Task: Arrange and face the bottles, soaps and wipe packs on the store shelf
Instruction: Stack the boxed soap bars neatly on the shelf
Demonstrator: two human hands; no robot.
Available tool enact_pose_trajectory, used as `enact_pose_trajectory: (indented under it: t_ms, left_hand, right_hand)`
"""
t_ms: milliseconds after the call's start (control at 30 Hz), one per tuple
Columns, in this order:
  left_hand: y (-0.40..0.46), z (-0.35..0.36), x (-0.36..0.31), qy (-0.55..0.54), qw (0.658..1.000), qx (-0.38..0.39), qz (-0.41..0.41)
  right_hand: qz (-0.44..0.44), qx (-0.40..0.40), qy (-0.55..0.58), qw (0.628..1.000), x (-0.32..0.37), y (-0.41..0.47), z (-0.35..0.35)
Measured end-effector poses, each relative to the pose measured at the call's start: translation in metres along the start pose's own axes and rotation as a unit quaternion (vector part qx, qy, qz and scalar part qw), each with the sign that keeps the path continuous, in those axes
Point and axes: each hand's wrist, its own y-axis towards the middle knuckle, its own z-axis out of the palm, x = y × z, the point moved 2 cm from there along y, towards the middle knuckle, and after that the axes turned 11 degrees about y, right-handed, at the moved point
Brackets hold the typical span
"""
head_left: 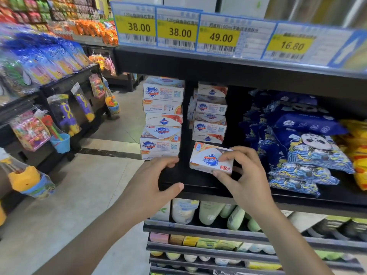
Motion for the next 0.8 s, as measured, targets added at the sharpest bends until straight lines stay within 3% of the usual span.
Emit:
enact_pose_trajectory:
  t_ms: [133,233,333,467,633,800]
  left_hand:
    - [0.002,-0.005,-0.006,-0.124,0.992,0.008,-0.015]
    - [0.001,-0.009,-0.02,-0.289,0.955,0.058,-0.037]
    - [0.0,-0.015,-0.026,-0.384,0.92,0.028,-0.076]
    - [-0.002,-0.016,-0.024,-0.401,0.913,0.01,-0.079]
    - [-0.004,-0.02,-0.022,-0.414,0.907,0.002,-0.074]
    - [-0.005,-0.022,-0.022,-0.403,0.912,0.019,-0.078]
  right_hand:
    - [-0.03,0.005,0.055,0.998,0.023,-0.013,0.004]
    - [-0.075,0.016,0.072,0.994,0.041,-0.019,0.008]
    - [-0.095,0.019,0.074,0.993,0.051,-0.024,0.012]
    - [-0.079,0.046,0.089,0.992,0.054,-0.03,0.013]
    - [0.022,0.098,0.239,0.966,0.053,-0.033,0.014]
    - [0.076,0.076,0.337,0.936,0.054,-0.029,0.013]
